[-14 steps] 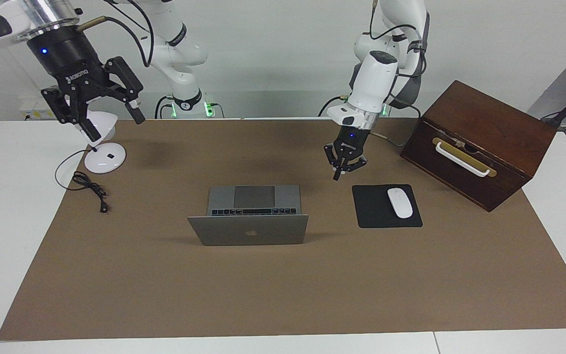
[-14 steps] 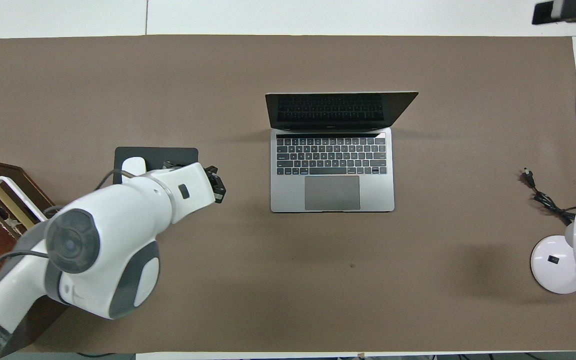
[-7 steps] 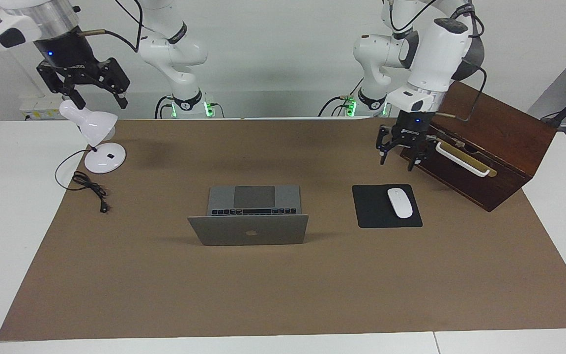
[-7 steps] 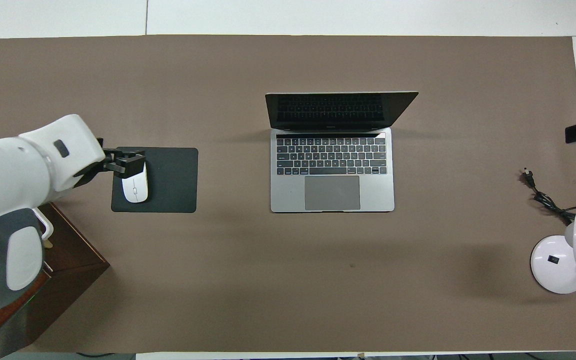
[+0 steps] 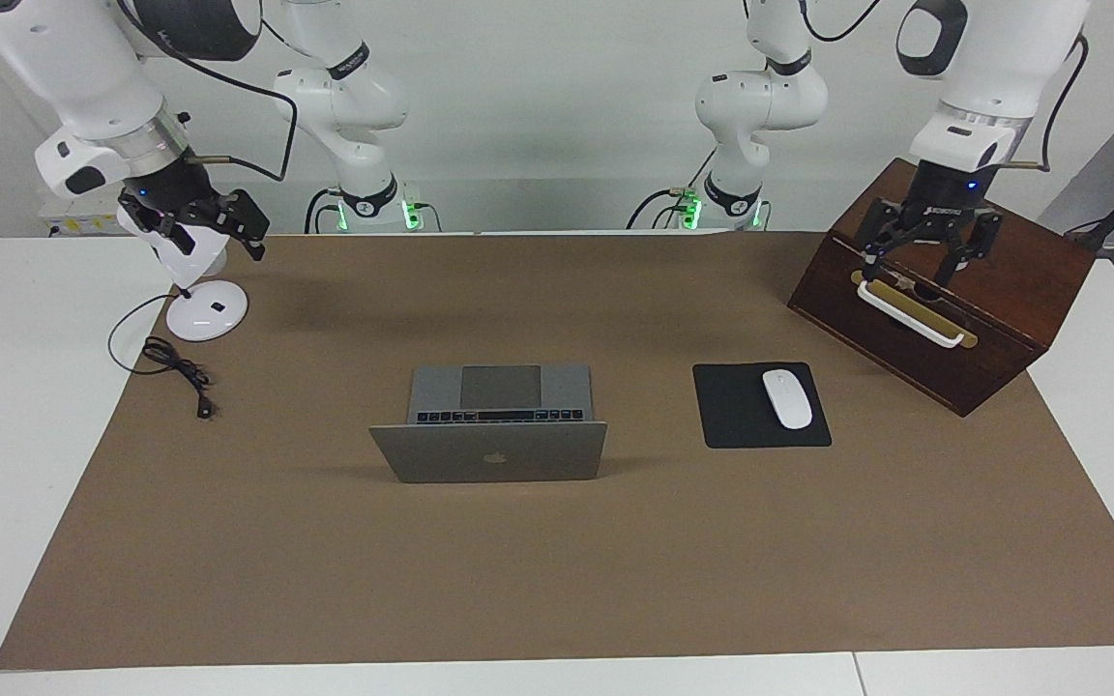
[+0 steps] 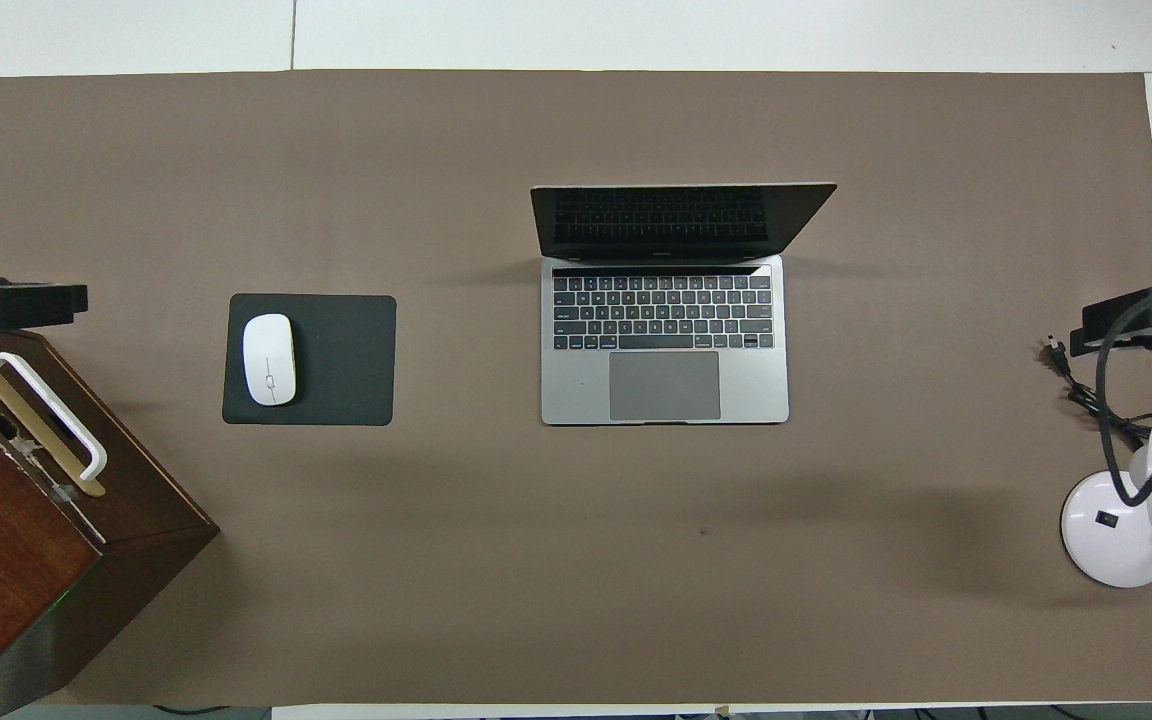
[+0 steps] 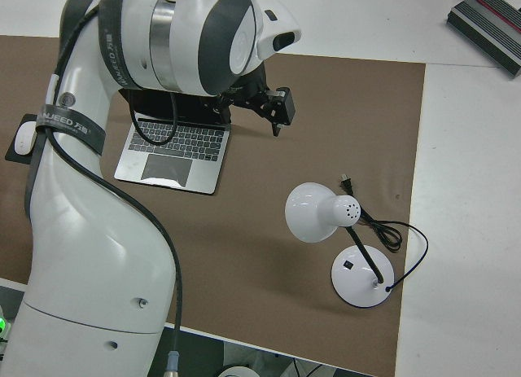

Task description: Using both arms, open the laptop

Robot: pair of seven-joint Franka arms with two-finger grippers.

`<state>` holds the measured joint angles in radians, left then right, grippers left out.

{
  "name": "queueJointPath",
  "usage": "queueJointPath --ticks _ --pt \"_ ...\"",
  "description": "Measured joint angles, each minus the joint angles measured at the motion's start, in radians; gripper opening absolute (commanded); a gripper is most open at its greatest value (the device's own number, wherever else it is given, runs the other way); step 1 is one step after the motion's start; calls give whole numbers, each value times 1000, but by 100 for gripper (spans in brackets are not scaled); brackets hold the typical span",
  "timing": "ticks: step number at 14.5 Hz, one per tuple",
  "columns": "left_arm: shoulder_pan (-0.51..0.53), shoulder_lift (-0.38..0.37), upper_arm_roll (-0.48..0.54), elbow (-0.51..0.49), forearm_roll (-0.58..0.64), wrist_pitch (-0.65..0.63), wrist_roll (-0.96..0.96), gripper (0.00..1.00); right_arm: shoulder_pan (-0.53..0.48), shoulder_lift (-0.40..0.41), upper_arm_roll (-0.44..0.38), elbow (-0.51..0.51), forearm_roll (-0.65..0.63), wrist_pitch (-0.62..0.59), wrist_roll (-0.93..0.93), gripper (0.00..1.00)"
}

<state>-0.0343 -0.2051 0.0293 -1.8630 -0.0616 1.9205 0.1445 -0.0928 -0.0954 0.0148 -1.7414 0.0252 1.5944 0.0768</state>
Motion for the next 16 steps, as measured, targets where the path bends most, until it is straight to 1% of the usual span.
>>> queueJointPath --ticks 2,4,6,7,9,11,13,16 --pt "25 29 0 101 0 -133 -4 100 1 -13 4 -32 0 119 7 100" --pt "39 71 0 200 3 -263 -5 100 4 -13 8 -34 0 218 8 100" --pt "42 116 0 288 27 -363 -7 100 7 -11 18 -20 0 258 8 100" --pt "42 131 -1 314 35 -384 -9 100 8 -8 21 -6 0 260 8 100" --pt "42 147 -3 325 38 -388 -30 100 9 4 29 24 0 258 -4 100" --pt "42 155 -4 325 38 -386 -59 100 9 14 38 40 0 256 -76 100" --pt "42 160 -5 318 38 -378 -71 100 9 19 39 43 0 256 -117 100" --pt "42 162 -5 306 38 -367 -75 100 9 21 39 43 0 255 -124 100"
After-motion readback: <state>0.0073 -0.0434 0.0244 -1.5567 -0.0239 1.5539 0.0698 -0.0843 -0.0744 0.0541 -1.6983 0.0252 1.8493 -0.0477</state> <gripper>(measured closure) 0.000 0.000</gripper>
